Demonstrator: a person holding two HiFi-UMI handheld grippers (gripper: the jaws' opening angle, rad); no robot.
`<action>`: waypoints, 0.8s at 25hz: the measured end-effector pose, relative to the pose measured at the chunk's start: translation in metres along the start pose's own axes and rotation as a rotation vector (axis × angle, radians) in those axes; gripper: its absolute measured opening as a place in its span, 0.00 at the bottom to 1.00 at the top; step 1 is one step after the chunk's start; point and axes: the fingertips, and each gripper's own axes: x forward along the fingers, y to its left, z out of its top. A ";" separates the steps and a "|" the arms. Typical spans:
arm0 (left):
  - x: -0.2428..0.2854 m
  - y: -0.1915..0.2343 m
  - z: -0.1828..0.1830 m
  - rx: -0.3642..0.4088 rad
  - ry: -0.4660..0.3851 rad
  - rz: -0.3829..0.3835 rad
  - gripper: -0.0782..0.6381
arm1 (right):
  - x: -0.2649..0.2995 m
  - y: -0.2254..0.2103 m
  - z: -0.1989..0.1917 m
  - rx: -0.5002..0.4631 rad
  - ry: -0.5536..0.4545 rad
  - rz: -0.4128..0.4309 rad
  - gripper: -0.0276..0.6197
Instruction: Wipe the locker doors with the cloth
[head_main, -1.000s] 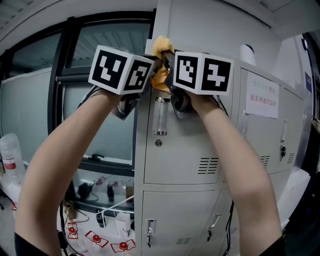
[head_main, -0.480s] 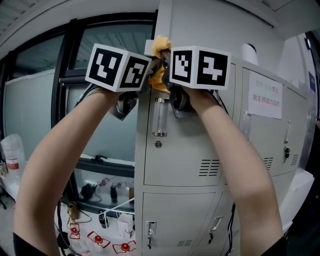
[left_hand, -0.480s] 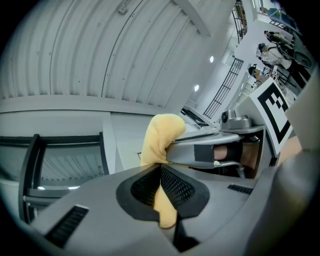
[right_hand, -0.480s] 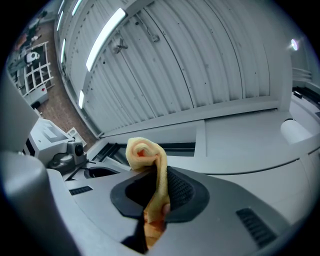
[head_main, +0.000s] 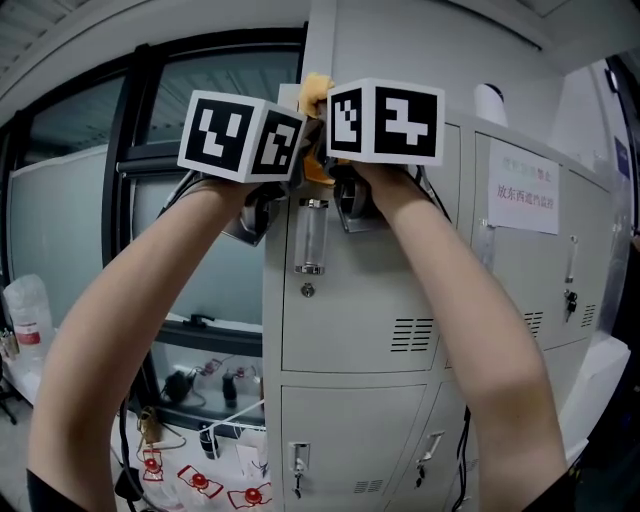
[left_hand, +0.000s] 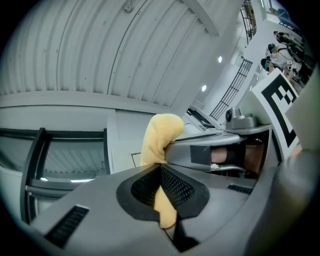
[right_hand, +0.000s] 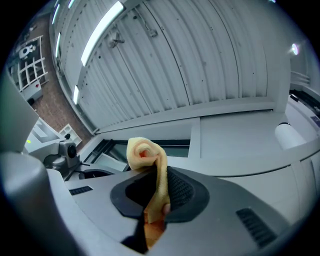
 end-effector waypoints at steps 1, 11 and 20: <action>0.002 -0.003 0.001 -0.002 0.002 -0.003 0.14 | -0.002 -0.003 0.000 -0.001 0.002 -0.001 0.15; 0.042 -0.058 0.010 0.022 0.013 -0.048 0.14 | -0.035 -0.063 -0.004 -0.003 0.016 -0.051 0.15; 0.078 -0.109 0.016 0.006 0.029 -0.074 0.14 | -0.066 -0.118 -0.010 0.011 0.036 -0.079 0.15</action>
